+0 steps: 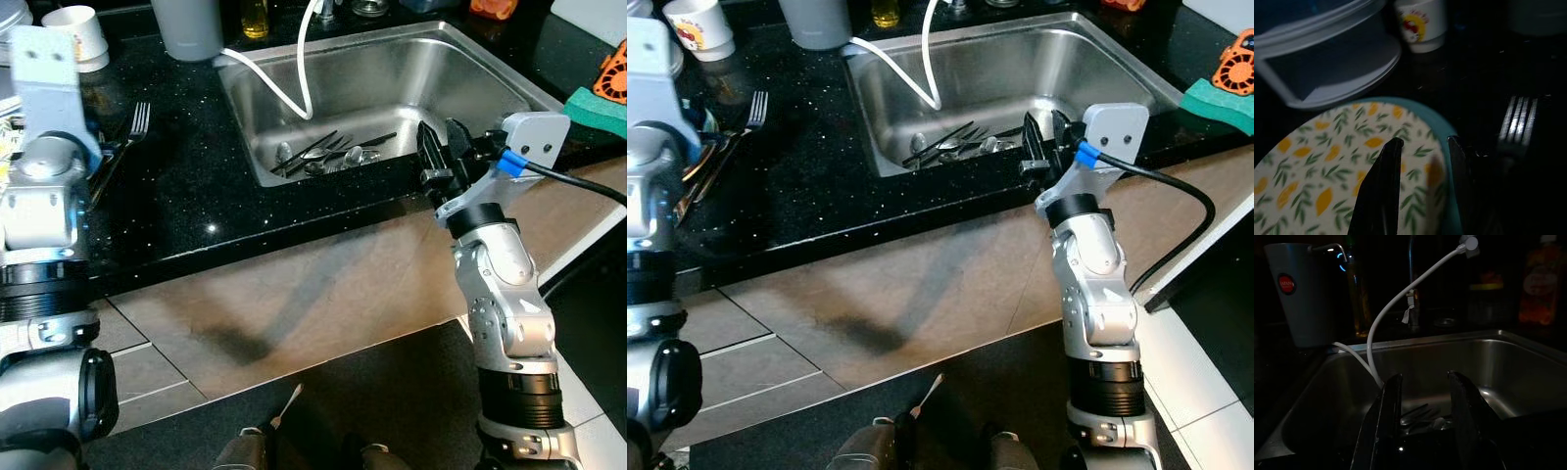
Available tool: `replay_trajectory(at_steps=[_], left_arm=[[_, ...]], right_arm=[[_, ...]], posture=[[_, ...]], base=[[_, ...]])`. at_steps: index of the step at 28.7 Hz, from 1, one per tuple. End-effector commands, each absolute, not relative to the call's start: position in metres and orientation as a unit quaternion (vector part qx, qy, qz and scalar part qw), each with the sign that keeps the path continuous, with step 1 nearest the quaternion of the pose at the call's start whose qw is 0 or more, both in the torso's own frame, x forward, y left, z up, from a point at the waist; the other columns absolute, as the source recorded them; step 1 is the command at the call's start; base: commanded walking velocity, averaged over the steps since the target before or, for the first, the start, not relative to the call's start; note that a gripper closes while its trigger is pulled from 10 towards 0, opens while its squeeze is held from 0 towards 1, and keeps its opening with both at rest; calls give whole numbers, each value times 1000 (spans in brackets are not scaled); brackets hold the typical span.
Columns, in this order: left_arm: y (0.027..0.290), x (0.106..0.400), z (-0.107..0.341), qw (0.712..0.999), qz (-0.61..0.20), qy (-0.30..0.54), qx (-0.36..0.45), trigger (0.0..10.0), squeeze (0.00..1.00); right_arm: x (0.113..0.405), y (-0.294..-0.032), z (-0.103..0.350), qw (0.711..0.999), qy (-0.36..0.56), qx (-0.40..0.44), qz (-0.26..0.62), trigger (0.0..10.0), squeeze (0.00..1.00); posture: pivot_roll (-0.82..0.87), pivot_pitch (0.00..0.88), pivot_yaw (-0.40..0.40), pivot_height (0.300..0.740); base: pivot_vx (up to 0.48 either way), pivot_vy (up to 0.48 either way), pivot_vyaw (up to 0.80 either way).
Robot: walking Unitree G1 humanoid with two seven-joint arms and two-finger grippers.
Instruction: Kitchen organization
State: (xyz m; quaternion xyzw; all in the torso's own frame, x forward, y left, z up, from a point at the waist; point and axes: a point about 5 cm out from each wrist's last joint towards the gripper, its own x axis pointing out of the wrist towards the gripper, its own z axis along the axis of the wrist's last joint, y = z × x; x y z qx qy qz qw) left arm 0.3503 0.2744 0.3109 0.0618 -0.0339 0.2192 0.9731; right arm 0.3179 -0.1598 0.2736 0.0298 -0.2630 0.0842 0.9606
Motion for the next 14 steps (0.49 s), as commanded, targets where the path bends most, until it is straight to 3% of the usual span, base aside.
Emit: replay_trajectory(at_steps=[1,4,7,11,13,14], left_arm=[[280,346,309,970,235,-30,54,10000,0],[294,337,307,959,283,-19,9,10000,0],[298,332,305,953,300,-23,17,10000,0],[314,320,280,915,401,47,11,10000,0],[317,321,280,911,409,45,12,10000,0],[312,329,290,920,387,14,52,10000,0]], right_arm=[[318,-158,273,960,-264,36,90,10000,0],[319,-158,272,960,-264,36,93,10000,0],[319,-158,272,960,-263,36,93,10000,0],[320,-157,270,960,-259,36,97,10000,0],[321,-156,270,960,-259,37,99,10000,0],[321,-154,270,959,-260,37,101,10000,0]], posture=[[189,215,33,740],[189,214,30,740],[189,214,30,740],[190,215,30,740],[197,211,23,740],[195,208,24,740]], base=[[0,0,0],[0,0,0],[0,0,0],[0,0,0],[0,0,0],[0,0,0]])
